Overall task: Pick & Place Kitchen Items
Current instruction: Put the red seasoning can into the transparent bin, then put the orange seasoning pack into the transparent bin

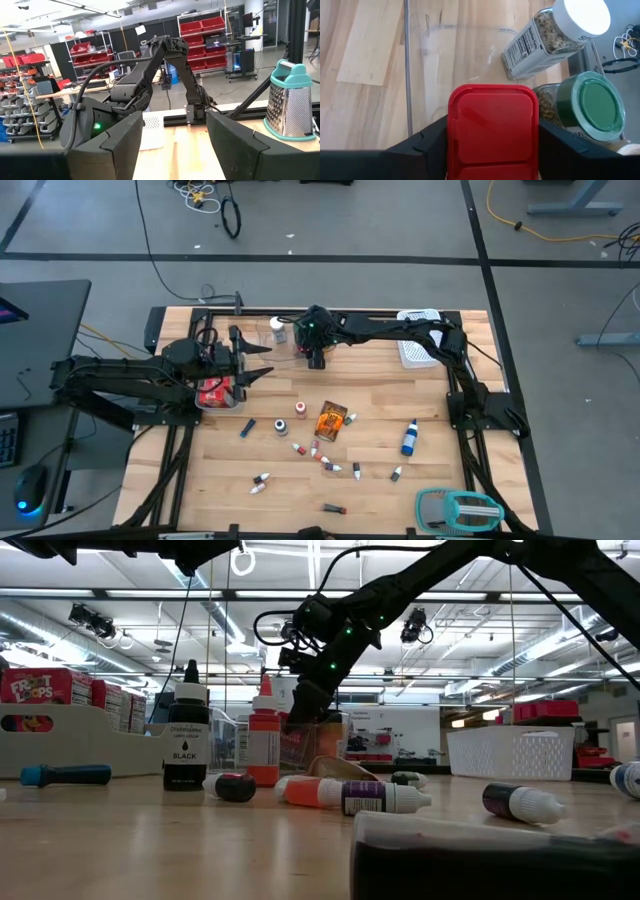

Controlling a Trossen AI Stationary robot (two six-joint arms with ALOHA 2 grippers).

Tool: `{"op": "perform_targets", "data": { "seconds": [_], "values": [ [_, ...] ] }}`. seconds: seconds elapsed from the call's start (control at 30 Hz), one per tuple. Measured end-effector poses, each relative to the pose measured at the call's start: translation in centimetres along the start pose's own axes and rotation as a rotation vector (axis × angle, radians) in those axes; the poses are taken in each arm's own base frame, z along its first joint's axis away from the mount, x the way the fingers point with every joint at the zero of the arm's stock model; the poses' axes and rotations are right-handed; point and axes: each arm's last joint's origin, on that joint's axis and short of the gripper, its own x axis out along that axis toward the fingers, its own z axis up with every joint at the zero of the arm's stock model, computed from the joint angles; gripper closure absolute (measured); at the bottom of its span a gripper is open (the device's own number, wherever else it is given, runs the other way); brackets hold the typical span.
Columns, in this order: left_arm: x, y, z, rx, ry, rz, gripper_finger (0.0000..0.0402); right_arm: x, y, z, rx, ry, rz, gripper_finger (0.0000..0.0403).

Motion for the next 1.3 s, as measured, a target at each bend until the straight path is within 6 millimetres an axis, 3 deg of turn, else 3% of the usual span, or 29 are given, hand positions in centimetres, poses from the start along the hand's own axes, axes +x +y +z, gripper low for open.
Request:
{"op": "perform_targets", "data": {
  "seconds": [0.33,0.53,0.77,1.03,1.17,1.3],
  "values": [
    [0.0,0.0,0.0,0.007,-0.001,0.0,0.017,0.0,-0.2,0.6,-0.057,-0.014,-0.111,0.014],
    [0.0,0.0,0.0,0.004,-0.001,0.0,0.017,-1.1,1.1,1.5,-0.077,0.02,-0.16,0.0151],
    [0.0,0.0,0.0,-0.039,-0.003,-0.007,0.017,-5.6,4.5,3.7,0.001,0.023,-0.093,0.0171],
    [0.0,0.0,0.2,-0.194,-0.016,-0.009,0.017,-13.9,9.6,5.1,0.045,0.069,0.046,0.0195],
    [0.0,0.0,0.1,-0.245,-0.012,-0.01,0.017,-16.8,12.7,4.8,0.001,0.031,0.177,0.0202],
    [0.3,-0.2,-0.2,-0.297,0.008,-0.038,0.017,-17.8,15.4,2.5,0.0,-0.04,0.305,0.0204]
  ]
}}
